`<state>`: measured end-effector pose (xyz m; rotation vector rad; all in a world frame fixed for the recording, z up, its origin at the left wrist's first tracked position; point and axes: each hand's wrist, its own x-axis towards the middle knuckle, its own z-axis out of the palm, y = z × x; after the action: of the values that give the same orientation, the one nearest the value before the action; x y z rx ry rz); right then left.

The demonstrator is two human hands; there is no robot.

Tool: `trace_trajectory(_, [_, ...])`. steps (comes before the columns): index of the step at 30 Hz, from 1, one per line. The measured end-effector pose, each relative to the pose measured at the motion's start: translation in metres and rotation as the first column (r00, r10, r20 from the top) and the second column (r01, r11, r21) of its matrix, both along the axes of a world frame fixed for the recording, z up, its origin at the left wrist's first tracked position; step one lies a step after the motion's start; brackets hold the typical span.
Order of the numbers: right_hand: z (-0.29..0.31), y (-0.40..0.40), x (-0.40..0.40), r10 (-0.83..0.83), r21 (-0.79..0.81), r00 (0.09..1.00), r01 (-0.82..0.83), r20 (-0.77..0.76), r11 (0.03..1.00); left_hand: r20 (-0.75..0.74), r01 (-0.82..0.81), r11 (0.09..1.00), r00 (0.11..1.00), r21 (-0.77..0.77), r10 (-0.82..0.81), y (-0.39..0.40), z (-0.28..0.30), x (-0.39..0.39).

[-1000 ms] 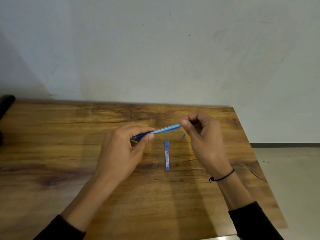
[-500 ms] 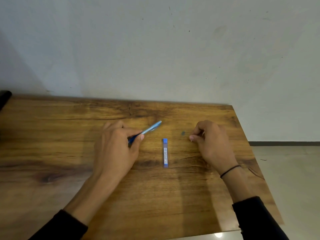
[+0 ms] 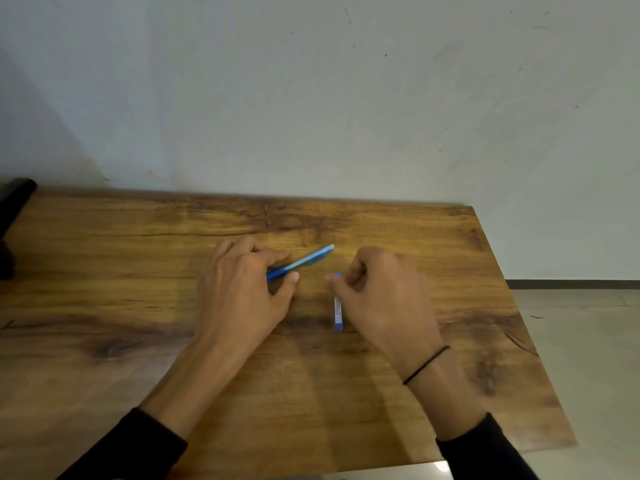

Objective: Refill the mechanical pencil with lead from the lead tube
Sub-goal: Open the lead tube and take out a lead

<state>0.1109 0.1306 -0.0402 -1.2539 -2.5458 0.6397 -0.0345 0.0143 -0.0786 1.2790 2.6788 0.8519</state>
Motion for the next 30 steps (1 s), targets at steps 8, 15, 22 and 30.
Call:
trace_trajectory(8, [-0.004, -0.006, -0.003, -0.055, -0.144, 0.992, 0.071, 0.113, 0.987, 0.028, 0.019, 0.984, 0.999, 0.177, -0.024, -0.002, 0.019, 0.003])
trace_trajectory(15, [0.015, -0.003, -0.001, -0.123, -0.447, 0.909, -0.075, -0.399, 0.891, 0.565, 0.015, 0.946, 0.799, 0.323, -0.205, 0.005, 0.024, 0.015])
trace_trajectory(22, [0.016, 0.002, 0.002, -0.191, -0.571, 0.825, -0.182, -0.531, 0.801, 0.585, 0.049, 0.936, 0.769, 0.349, -0.258, 0.002, 0.027, 0.011])
trace_trajectory(30, [0.009, 0.006, 0.002, -0.161, -0.577, 0.824, -0.227, -0.543, 0.785, 0.397, 0.21, 0.954, 0.874, 0.215, -0.281, -0.002, 0.034, 0.012])
